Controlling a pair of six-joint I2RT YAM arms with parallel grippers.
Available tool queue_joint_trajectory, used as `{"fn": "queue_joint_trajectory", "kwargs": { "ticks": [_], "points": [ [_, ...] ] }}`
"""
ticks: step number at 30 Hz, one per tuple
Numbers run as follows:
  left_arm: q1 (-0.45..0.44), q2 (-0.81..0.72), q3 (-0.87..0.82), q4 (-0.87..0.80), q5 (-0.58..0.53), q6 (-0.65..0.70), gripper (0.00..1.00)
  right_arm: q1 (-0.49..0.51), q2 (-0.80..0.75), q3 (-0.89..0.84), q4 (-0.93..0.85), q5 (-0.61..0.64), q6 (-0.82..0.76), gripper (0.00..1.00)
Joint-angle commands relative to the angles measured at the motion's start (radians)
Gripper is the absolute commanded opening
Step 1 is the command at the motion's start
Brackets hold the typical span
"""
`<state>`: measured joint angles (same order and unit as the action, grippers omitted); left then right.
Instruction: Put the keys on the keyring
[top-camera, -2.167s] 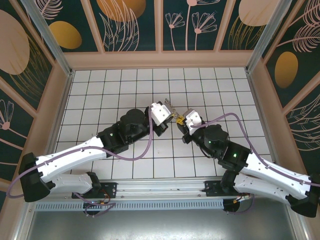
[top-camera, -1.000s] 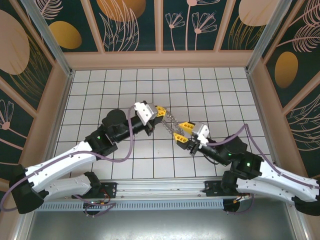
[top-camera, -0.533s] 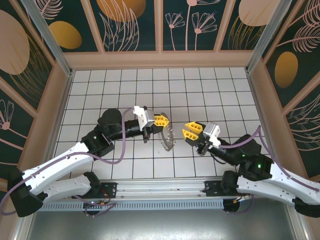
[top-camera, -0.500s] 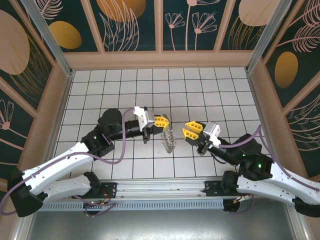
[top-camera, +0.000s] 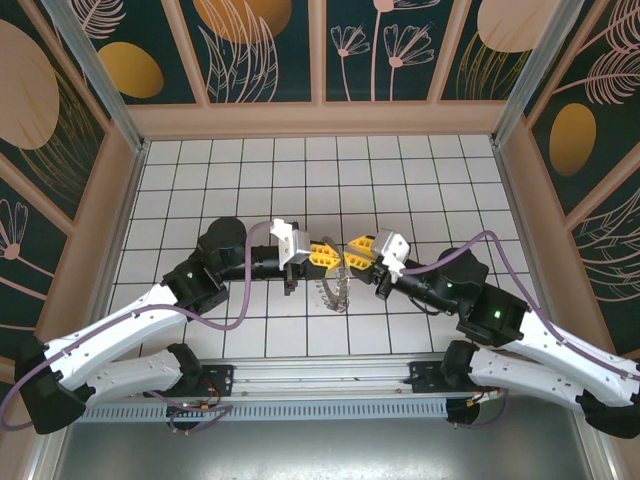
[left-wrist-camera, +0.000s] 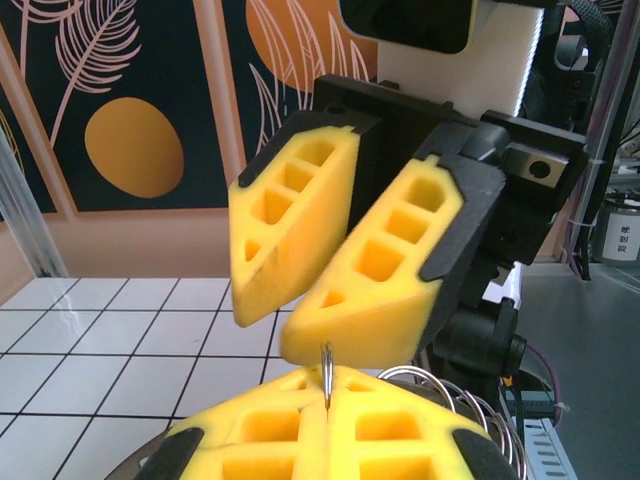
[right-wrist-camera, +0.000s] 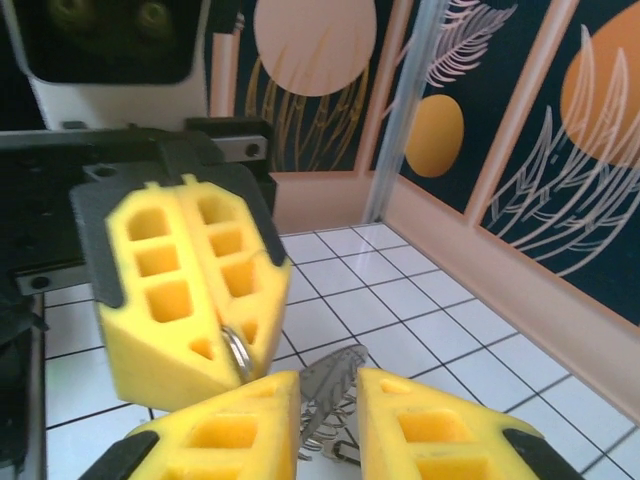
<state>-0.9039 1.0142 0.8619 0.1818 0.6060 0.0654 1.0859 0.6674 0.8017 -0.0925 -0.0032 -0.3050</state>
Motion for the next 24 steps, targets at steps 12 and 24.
{"fn": "queue_joint_trajectory", "kwargs": {
  "ticks": [12,24],
  "points": [
    [0.003,-0.017,0.059,0.004,0.042,-0.02,0.0,-0.013,-0.003,0.003,-0.046,-0.114,0.005,0.26],
    [0.005,-0.019,0.071,-0.001,0.04,-0.024,0.0,-0.014,-0.005,0.011,-0.085,-0.114,0.015,0.25]
  ]
}}
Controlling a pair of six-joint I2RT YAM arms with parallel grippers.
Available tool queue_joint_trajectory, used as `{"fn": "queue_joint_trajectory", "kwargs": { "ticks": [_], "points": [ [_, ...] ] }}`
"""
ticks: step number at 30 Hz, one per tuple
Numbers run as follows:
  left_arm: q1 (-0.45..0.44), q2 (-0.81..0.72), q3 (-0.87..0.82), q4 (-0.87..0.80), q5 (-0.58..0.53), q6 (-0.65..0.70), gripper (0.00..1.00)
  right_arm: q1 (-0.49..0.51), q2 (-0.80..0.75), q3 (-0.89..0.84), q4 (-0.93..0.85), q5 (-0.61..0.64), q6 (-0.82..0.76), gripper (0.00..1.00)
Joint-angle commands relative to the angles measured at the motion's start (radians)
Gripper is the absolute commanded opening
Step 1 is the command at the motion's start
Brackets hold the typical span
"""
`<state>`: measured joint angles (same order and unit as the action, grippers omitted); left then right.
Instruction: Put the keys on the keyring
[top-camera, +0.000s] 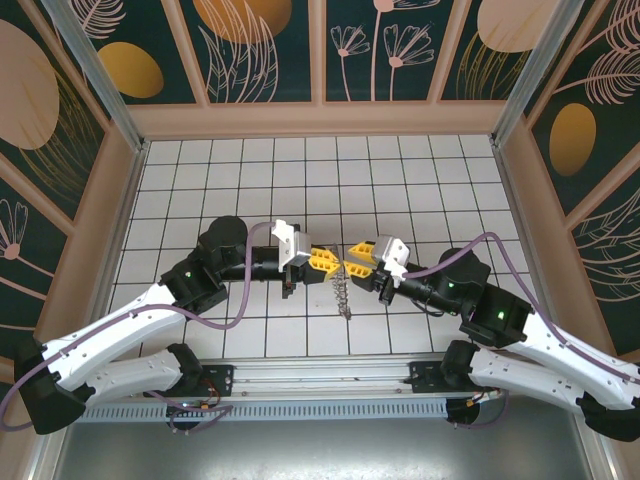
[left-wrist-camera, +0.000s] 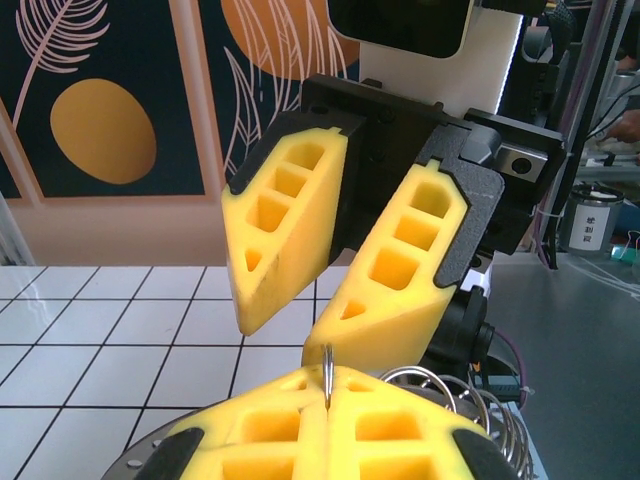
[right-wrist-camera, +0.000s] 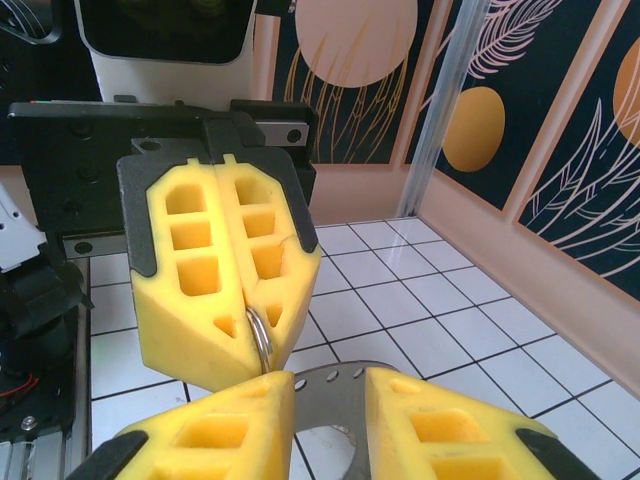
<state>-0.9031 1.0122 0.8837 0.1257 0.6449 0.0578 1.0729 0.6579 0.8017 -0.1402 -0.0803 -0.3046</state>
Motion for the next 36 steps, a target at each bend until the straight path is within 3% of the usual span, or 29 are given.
{"fn": "queue_joint_trajectory", "kwargs": {
  "ticks": [1,36],
  "points": [
    [0.003,-0.015,0.053,0.053,0.001,-0.016,0.0,-0.001,0.007,0.011,-0.038,-0.037,0.015,0.25],
    [0.003,-0.017,0.069,0.051,-0.005,-0.023,0.0,-0.002,-0.013,-0.021,-0.026,-0.073,0.045,0.29]
  ]
}}
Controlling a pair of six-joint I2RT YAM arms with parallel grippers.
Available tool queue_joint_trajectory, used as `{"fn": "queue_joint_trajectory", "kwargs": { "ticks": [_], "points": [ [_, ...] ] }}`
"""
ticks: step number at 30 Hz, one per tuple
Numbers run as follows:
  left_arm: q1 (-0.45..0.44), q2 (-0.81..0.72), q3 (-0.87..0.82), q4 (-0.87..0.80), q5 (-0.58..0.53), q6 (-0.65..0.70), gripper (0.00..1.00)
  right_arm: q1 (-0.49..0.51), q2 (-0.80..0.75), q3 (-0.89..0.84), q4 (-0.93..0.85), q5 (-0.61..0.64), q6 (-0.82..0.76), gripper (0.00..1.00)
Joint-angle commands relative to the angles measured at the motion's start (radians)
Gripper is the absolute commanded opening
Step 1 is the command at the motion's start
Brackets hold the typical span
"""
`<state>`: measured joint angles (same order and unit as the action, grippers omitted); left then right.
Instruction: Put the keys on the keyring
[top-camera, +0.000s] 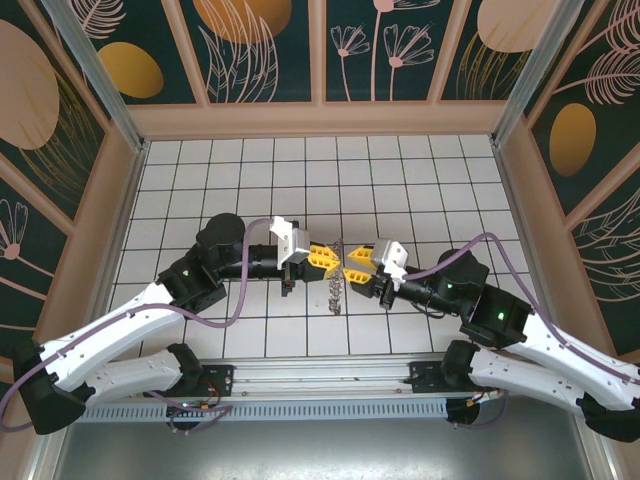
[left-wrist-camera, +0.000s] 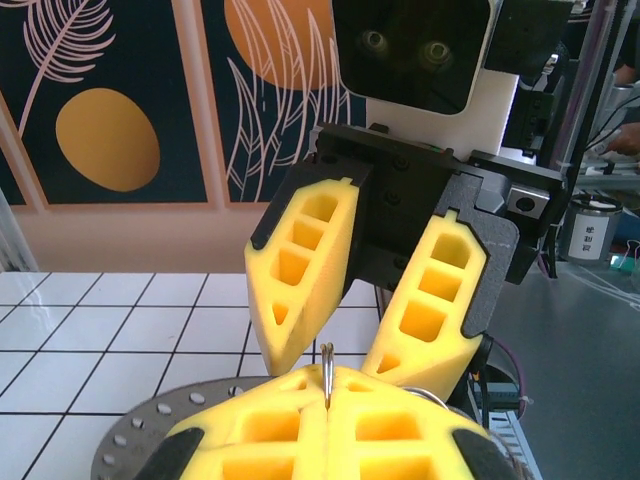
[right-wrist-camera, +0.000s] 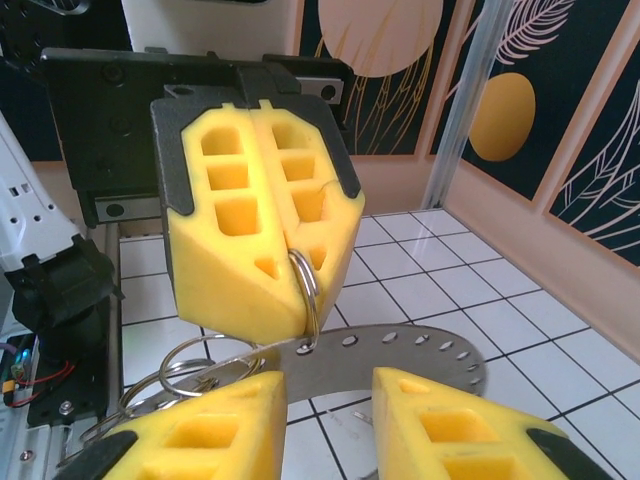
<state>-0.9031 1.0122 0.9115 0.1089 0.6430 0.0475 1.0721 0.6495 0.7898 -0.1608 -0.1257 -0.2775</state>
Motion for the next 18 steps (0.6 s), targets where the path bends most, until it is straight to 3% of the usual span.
{"fn": "queue_joint_trajectory", "kwargs": {
  "ticks": [1,18],
  "points": [
    [0.003,-0.016,0.04,0.066,-0.004,-0.013,0.0,-0.001,-0.006,-0.009,-0.003,-0.028,0.018,0.29],
    [0.004,0.005,0.043,0.045,0.01,-0.005,0.0,-0.001,0.007,-0.018,0.089,-0.063,0.018,0.27]
  ]
}}
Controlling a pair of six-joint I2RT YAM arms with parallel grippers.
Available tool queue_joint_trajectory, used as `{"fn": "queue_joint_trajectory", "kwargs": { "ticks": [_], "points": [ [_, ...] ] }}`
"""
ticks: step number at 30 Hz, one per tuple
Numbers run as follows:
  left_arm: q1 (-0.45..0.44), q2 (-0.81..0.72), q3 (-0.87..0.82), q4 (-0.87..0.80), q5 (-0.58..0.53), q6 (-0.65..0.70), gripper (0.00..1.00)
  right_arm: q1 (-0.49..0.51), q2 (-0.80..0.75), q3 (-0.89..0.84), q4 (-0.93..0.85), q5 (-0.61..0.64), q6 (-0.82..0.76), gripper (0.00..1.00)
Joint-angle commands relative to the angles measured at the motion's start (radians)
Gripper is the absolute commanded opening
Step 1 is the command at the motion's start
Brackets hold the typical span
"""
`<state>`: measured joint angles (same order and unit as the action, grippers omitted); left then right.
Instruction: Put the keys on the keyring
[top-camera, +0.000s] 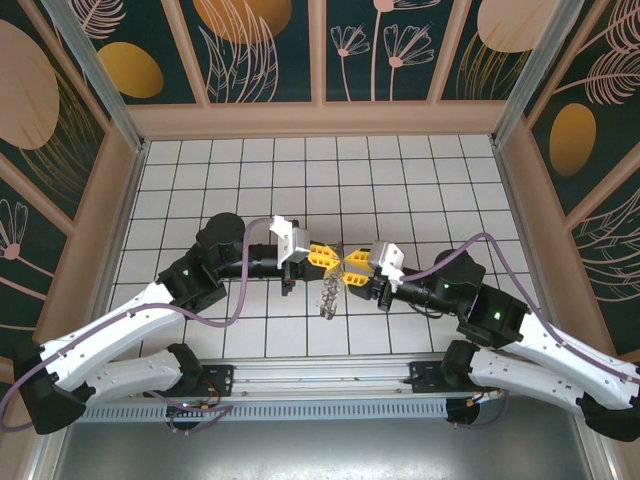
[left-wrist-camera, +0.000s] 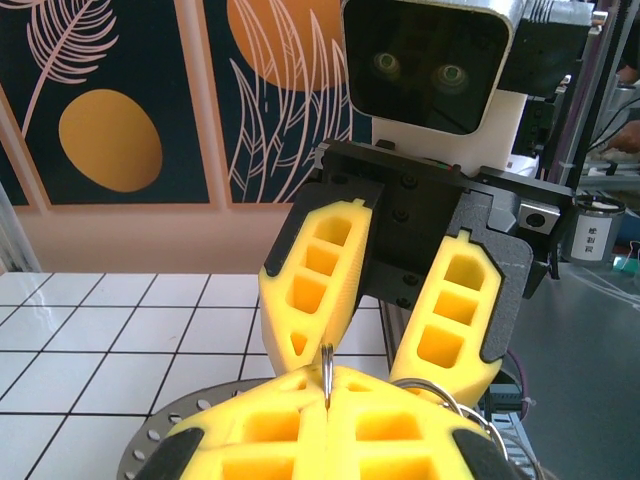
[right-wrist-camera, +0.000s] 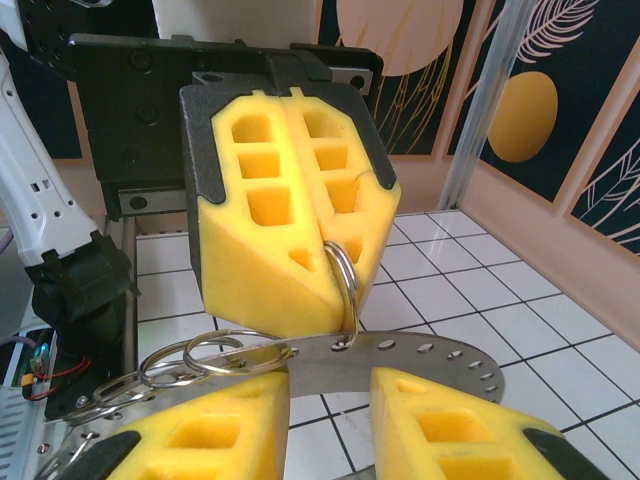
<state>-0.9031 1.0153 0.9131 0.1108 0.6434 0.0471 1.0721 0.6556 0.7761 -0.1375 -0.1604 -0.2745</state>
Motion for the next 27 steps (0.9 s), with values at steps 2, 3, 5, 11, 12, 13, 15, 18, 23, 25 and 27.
{"fn": "queue_joint_trajectory", "kwargs": {
  "ticks": [2,3,5,11,12,13,15,18,23,25,27],
  "points": [
    [0.003,0.002,0.042,0.038,0.01,-0.003,0.0,0.0,-0.003,0.0,0.07,-0.027,0.012,0.27],
    [0.003,0.003,0.041,0.037,0.009,-0.001,0.0,-0.001,-0.006,0.002,0.071,-0.027,0.01,0.27],
    [0.003,0.001,0.04,0.035,0.009,0.0,0.0,-0.001,-0.011,0.005,0.072,-0.028,0.009,0.26],
    [0.003,-0.001,0.036,0.032,0.009,-0.001,0.0,-0.001,-0.028,0.004,0.082,-0.028,0.01,0.26],
    [0.004,-0.001,0.037,0.03,0.009,-0.002,0.0,-0.001,-0.03,0.003,0.085,-0.028,0.011,0.26],
    [0.003,-0.001,0.039,0.03,0.011,-0.003,0.0,-0.001,-0.031,0.001,0.09,-0.025,0.011,0.25],
    [0.004,0.003,0.042,0.029,0.018,-0.004,0.0,-0.001,-0.034,-0.007,0.105,-0.02,0.013,0.24],
    [0.003,0.006,0.046,0.026,0.024,-0.007,0.0,0.0,-0.038,-0.019,0.135,-0.009,0.015,0.24],
    [0.003,0.011,0.051,0.018,0.042,-0.011,0.0,-0.001,-0.035,-0.031,0.165,-0.008,0.016,0.24],
    [0.003,0.013,0.052,0.017,0.048,-0.011,0.0,0.0,-0.03,-0.032,0.169,-0.008,0.016,0.23],
    [0.004,0.017,0.054,0.014,0.057,-0.009,0.0,-0.001,-0.025,-0.033,0.177,-0.008,0.015,0.23]
  ]
}}
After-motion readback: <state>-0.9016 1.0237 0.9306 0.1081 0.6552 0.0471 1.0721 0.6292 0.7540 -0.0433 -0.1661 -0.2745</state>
